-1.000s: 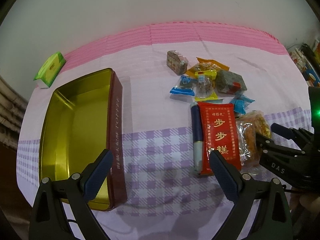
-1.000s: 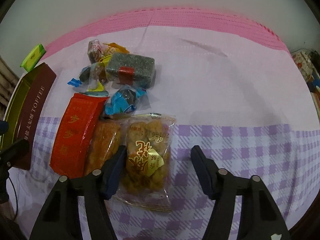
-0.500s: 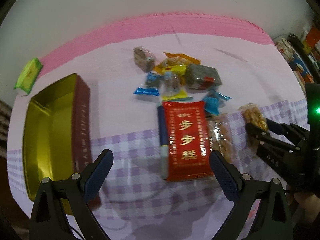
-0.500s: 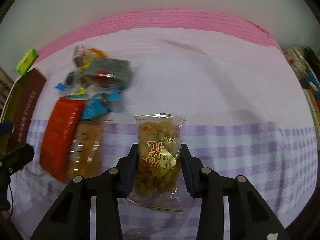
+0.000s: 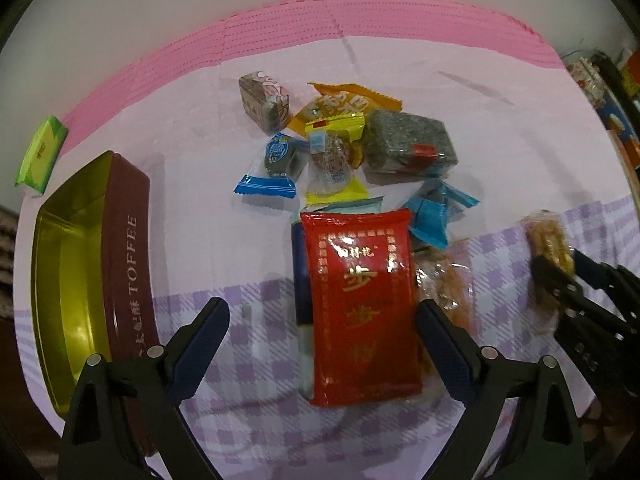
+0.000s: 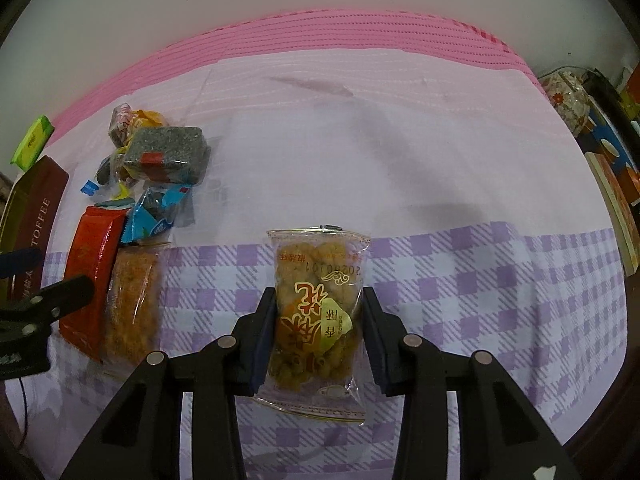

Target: Organize snacks

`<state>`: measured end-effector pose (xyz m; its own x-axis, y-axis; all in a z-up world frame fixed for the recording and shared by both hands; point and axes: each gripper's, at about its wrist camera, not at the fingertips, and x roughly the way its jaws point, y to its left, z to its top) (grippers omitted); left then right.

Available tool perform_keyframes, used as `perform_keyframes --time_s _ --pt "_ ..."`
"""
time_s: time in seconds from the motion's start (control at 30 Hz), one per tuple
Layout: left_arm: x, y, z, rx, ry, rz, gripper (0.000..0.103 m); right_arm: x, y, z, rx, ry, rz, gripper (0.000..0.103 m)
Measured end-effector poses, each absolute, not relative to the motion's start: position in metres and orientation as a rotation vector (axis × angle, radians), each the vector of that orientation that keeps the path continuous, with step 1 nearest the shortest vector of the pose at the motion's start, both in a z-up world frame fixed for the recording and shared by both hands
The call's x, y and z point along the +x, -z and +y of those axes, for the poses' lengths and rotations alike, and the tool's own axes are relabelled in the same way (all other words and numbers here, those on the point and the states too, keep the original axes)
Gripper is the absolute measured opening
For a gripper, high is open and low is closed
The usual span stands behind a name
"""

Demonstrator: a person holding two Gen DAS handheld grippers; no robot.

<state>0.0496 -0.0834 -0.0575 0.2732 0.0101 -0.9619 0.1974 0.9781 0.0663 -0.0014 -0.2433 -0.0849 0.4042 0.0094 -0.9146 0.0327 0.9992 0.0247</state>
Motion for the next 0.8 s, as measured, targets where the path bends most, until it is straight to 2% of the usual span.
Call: perform_keyframes --time_s 0.27,0.33,0.4,0.5,0.8 --pt "0.058 0.070 -0.083 0.167 0.124 1.327 0.083 -0.004 0.085 -0.242 0.040 0.016 1.154 0.039" --pt "0.058 0.072 -0.082 0.162 0.124 1.336 0.077 -0.003 0.085 -0.242 0.040 0.017 1.154 0.039" --pt "0.058 0.075 -0.080 0.148 0.134 1.348 0.066 -0.002 0.084 -0.241 0.039 0.019 1.154 0.039" --pt "0.054 0.080 -0.077 0.126 0.154 1.366 0.054 -0.002 0.084 -0.242 0.041 0.017 1.155 0.039" --pt "0.044 0.081 -0.065 0.117 0.153 1.363 0.050 -0.001 0.084 -0.241 0.040 0.019 1.155 0.039"
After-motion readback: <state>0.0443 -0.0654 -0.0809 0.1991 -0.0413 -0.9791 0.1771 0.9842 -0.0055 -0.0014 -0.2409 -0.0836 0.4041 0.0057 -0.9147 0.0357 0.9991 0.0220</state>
